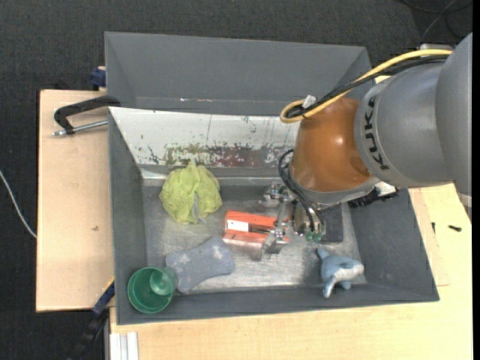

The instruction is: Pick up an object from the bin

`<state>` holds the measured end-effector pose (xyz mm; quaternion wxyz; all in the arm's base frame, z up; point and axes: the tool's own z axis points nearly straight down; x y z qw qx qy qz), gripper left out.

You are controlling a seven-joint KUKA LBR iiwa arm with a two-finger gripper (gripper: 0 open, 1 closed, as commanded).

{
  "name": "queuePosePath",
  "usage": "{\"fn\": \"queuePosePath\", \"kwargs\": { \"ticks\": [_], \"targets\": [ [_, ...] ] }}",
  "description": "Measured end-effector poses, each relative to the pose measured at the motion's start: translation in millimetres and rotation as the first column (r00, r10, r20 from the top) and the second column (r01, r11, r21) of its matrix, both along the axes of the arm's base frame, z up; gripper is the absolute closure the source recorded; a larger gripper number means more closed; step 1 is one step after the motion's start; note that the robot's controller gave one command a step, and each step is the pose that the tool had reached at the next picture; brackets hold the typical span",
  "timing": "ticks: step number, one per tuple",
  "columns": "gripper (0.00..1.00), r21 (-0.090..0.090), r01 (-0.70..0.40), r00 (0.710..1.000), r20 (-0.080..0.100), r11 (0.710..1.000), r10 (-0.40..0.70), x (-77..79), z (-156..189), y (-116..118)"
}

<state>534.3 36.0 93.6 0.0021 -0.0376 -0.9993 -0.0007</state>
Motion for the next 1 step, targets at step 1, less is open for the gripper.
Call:
{"fn": "queuePosePath", "kwargs": {
  "ticks": [1],
  "targets": [
    [0.00, 0.001, 0.111, 0.994, 0.008, 0.994, -0.111, 8.3, 18.0, 7.0]
  ]
}}
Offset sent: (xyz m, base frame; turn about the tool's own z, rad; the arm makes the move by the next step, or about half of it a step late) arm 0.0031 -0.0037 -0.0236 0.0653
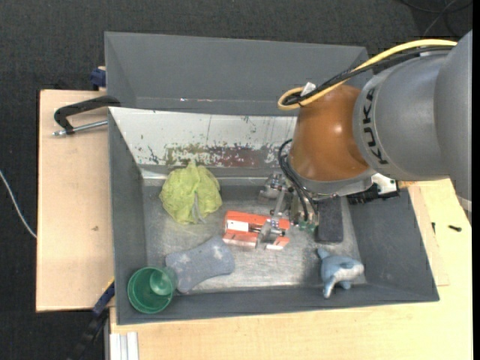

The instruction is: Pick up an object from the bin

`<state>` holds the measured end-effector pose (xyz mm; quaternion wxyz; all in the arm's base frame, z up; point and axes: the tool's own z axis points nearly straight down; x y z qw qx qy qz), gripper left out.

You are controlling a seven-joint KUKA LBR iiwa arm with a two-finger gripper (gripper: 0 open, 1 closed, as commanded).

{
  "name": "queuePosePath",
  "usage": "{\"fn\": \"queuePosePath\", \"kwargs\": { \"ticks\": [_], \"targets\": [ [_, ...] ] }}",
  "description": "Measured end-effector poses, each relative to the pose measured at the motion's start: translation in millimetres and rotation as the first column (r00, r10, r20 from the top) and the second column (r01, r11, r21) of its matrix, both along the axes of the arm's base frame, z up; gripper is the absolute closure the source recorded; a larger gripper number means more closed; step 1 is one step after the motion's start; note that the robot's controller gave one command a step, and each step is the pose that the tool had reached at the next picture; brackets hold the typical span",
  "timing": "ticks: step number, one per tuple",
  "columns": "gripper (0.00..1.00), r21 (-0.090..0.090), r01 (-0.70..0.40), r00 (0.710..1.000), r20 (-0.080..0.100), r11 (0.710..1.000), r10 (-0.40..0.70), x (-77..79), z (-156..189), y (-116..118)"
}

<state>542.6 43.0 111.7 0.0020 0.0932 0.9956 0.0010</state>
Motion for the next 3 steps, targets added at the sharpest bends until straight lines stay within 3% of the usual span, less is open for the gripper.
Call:
{"fn": "queuePosePath", "kwargs": {
  "ticks": [1, 2, 3],
  "targets": [
    [0.00, -0.001, -0.042, 0.999, -0.003, 0.999, 0.042, -3.3, -35.4, -8.1],
    [1.00, 0.005, 0.102, 0.995, 0.006, 0.995, -0.102, 1.6, -38.0, -6.7],
    [1.00, 0.005, 0.112, 0.994, 0.006, 0.994, -0.112, 1.3, -37.1, -6.4]
  ]
}}
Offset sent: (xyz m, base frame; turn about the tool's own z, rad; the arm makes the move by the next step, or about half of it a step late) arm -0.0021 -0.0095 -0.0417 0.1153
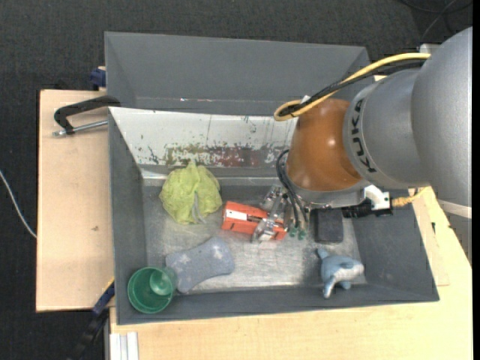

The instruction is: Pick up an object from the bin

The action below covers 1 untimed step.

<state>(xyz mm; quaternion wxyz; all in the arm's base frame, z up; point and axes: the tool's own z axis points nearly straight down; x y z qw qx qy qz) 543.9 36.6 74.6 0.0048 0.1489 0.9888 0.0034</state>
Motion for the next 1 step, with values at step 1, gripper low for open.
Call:
{"fn": "queuePosePath", "kwargs": {
  "ticks": [1],
  "targets": [
    [1.00, -0.001, -0.001, 1.000, -0.007, 1.000, 0.001, -1.8, 4.7, -0.2]
  ]
}}
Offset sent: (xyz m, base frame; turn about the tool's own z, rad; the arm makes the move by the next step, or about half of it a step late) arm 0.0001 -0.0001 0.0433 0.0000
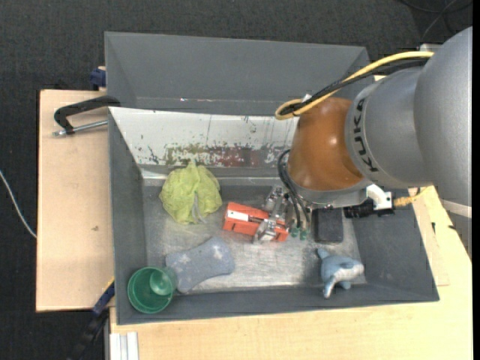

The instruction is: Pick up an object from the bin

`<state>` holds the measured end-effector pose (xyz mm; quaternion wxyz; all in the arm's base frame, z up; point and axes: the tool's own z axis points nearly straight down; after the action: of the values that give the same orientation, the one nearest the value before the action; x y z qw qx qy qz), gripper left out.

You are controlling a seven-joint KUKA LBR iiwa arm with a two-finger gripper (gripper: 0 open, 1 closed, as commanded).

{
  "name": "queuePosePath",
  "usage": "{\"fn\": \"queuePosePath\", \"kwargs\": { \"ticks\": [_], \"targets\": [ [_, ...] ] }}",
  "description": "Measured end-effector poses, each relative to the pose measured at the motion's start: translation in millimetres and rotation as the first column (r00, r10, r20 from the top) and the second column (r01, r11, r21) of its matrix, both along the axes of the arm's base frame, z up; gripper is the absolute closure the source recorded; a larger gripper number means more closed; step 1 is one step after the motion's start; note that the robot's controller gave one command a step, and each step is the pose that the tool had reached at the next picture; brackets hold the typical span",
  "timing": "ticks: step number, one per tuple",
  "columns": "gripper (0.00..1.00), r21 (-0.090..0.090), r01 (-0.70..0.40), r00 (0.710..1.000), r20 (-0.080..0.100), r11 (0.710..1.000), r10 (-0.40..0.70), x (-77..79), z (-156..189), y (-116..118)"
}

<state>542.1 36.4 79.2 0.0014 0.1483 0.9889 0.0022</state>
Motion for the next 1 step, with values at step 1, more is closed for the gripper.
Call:
{"fn": "queuePosePath", "kwargs": {
  "ticks": [1],
  "targets": [
    [1.00, -0.003, 0.000, 1.000, -0.007, 1.000, 0.000, -1.6, 19.2, -0.6]
  ]
}}
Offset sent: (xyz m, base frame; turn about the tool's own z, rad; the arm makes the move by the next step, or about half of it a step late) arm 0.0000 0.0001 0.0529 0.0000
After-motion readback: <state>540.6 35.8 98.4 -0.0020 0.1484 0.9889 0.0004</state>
